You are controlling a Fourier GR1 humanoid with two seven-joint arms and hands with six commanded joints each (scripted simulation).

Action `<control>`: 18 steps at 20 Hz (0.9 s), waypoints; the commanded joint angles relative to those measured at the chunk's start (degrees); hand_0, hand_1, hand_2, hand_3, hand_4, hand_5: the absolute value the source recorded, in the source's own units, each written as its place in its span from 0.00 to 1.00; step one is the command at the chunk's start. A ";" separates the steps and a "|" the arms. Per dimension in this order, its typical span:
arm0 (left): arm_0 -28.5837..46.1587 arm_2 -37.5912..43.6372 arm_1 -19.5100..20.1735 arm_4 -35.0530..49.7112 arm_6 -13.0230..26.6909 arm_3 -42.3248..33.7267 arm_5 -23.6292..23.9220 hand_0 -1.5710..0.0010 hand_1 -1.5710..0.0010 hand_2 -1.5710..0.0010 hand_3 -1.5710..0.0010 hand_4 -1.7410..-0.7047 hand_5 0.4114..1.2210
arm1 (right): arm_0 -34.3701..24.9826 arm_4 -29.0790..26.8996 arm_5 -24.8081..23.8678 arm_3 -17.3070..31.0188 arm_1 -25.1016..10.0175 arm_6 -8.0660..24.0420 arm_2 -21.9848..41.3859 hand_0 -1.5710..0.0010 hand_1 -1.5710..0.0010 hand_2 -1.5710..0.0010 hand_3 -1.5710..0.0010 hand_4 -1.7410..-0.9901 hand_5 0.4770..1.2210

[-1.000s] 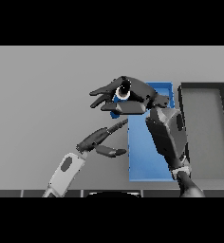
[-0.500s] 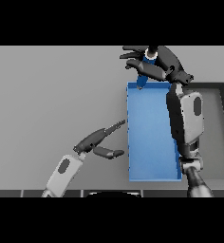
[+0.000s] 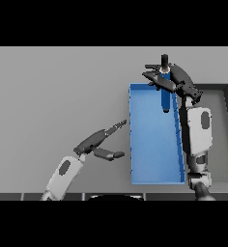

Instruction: Pick up the blue pipe and place it into the blue bin.

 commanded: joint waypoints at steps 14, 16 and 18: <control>-0.98 0.20 -0.30 -1.18 0.42 0.41 1.27 1.00 1.00 1.00 1.00 0.79 0.10 | 4.49 -14.15 -17.81 18.54 -10.02 0.88 22.76 0.00 0.00 0.03 0.71 0.15 0.92; -0.99 0.29 -0.52 -1.20 0.79 0.92 1.42 1.00 1.00 1.00 1.00 0.79 0.10 | 2.57 -22.37 -22.55 20.41 -13.56 0.89 30.43 0.31 0.35 0.37 0.81 0.36 0.90; -0.42 0.21 -0.20 -0.89 -0.10 0.23 1.11 1.00 1.00 1.00 1.00 0.79 0.10 | 0.58 -28.26 -25.90 20.14 -17.43 0.90 37.25 0.56 0.58 0.60 0.88 0.49 0.87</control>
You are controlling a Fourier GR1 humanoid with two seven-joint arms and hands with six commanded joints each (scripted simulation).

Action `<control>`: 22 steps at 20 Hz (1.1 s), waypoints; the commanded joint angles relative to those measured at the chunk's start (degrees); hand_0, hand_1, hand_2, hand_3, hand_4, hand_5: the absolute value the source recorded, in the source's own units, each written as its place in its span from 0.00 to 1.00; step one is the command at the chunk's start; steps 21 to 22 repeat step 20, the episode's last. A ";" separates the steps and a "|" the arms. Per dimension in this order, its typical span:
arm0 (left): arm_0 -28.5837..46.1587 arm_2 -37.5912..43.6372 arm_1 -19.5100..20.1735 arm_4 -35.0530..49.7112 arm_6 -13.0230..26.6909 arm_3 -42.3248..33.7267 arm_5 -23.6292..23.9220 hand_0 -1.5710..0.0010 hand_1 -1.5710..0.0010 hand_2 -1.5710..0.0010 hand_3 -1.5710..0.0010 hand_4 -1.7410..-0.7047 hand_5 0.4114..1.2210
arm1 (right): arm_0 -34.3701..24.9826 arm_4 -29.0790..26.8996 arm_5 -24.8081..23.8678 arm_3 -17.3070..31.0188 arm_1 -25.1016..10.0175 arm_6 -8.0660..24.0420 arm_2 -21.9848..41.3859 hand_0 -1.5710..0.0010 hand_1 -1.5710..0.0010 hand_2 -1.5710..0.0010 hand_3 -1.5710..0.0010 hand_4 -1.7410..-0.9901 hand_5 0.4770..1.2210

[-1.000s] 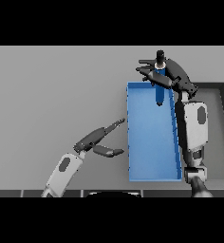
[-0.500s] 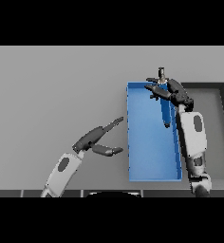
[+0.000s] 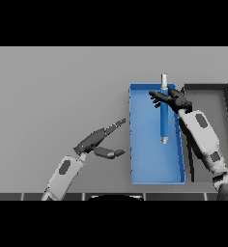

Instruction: Pick up the blue pipe and place it into the blue bin.

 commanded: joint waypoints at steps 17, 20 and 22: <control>-0.04 -0.28 -0.33 -0.09 1.02 -0.24 0.30 1.00 1.00 1.00 1.00 0.78 0.10 | -3.84 4.98 11.84 -8.18 -11.00 -1.71 18.42 0.99 0.99 0.99 1.00 0.87 0.32; -0.07 -0.63 -1.02 -0.47 1.71 -0.33 0.86 1.00 1.00 1.00 1.00 0.78 0.10 | -3.84 4.76 12.24 -8.42 -11.04 -1.72 18.42 0.99 0.99 0.99 1.00 0.87 0.32; -0.07 -0.63 -1.02 -0.47 1.71 -0.33 0.86 1.00 1.00 1.00 1.00 0.78 0.10 | -3.84 4.76 12.24 -8.42 -11.04 -1.72 18.42 0.99 0.99 0.99 1.00 0.87 0.32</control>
